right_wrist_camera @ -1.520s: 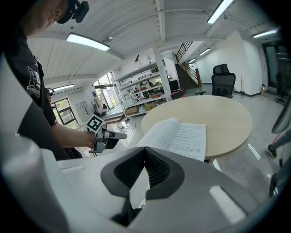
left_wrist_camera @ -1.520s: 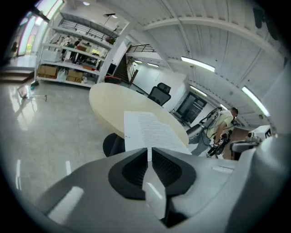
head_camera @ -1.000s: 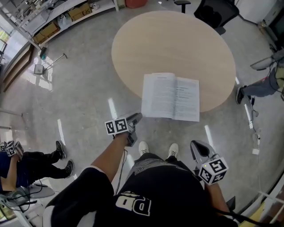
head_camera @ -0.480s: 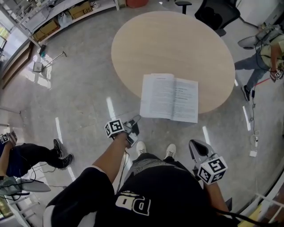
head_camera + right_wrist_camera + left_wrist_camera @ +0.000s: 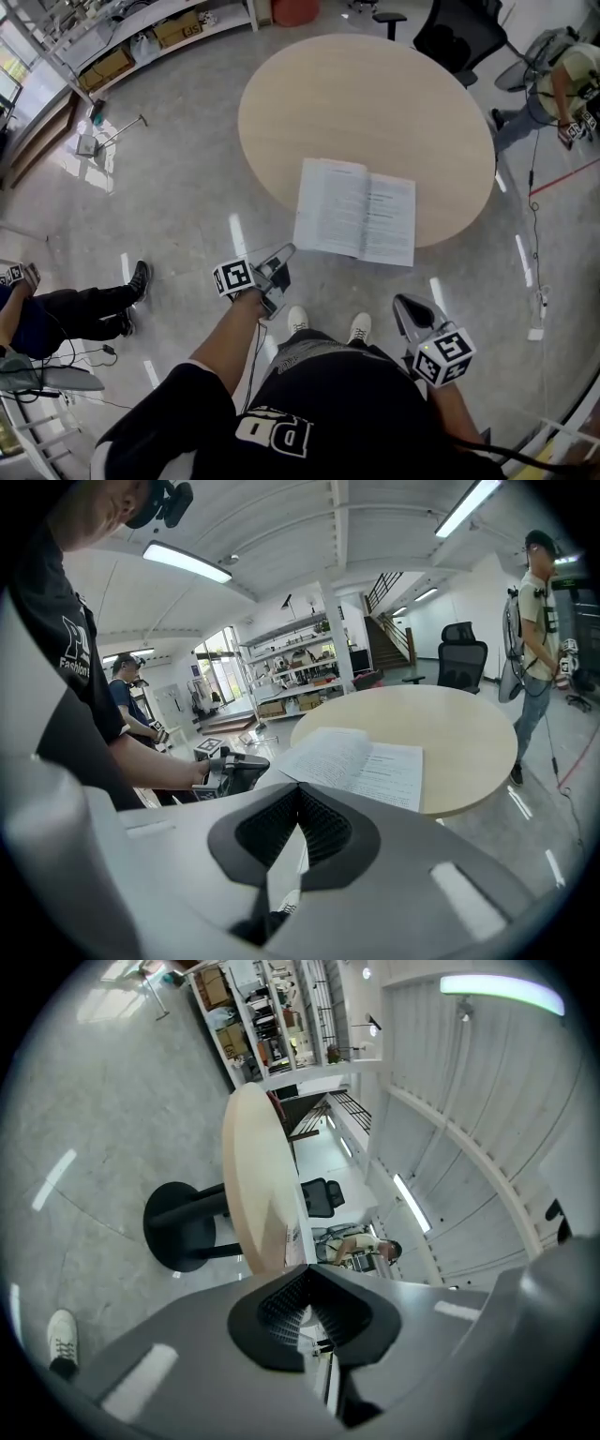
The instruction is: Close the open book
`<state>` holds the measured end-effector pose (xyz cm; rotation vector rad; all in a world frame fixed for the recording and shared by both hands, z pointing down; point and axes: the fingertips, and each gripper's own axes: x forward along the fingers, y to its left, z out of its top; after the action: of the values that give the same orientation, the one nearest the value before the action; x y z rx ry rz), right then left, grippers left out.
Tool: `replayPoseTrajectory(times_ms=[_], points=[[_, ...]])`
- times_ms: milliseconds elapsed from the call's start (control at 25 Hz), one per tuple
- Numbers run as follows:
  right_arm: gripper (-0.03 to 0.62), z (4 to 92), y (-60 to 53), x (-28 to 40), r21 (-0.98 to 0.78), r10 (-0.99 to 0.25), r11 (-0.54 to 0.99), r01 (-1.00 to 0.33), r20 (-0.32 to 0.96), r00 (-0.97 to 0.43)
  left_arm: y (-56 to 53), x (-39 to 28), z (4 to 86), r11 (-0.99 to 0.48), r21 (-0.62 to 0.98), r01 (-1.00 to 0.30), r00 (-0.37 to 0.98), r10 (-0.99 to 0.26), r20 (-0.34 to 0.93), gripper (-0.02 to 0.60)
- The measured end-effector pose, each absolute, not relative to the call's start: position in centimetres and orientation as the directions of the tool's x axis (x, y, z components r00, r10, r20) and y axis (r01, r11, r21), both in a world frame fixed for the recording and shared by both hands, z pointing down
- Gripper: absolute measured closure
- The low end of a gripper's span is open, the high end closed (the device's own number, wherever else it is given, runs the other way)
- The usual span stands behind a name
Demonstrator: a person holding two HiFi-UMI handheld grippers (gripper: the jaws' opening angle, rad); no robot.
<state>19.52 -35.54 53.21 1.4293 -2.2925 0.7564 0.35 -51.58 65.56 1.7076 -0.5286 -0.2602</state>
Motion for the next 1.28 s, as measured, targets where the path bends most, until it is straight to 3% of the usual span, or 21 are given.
replayPoseTrajectory(times_ms=[120,280,520,800,1280], points=[[0.586,53.2,-35.9,19.8,-0.262,-0.728,0.362,-0.895,0.519,-0.447,-51.7,0.9,63.9,-0.244,0.917,-0.316,0.869,-0.461,0.177,0.572],[0.586,53.1,-36.0,20.6,-0.262,-0.742,0.373,-0.89,0.492,-0.455,-50.9,4.3,61.0,-0.333,0.9,-0.282,0.898,-0.423,0.125,0.572],[0.586,51.6,-35.9,21.2,-0.266,-0.771,0.364,-0.893,0.451,-0.449,-50.0,8.5,57.6,-0.493,0.8,-0.343,0.919,-0.351,0.177,0.573],[0.586,50.8,-34.9,23.4,-0.246,-0.808,0.362,-0.899,0.398,-0.434,-48.0,15.6,58.6,-0.672,0.573,-0.47,0.878,-0.288,0.383,0.574],[0.586,48.9,-32.9,28.5,-0.223,-0.846,0.32,-0.921,0.37,-0.383,-44.5,25.5,61.1,-0.867,0.285,-0.408,0.799,-0.188,0.572,0.568]])
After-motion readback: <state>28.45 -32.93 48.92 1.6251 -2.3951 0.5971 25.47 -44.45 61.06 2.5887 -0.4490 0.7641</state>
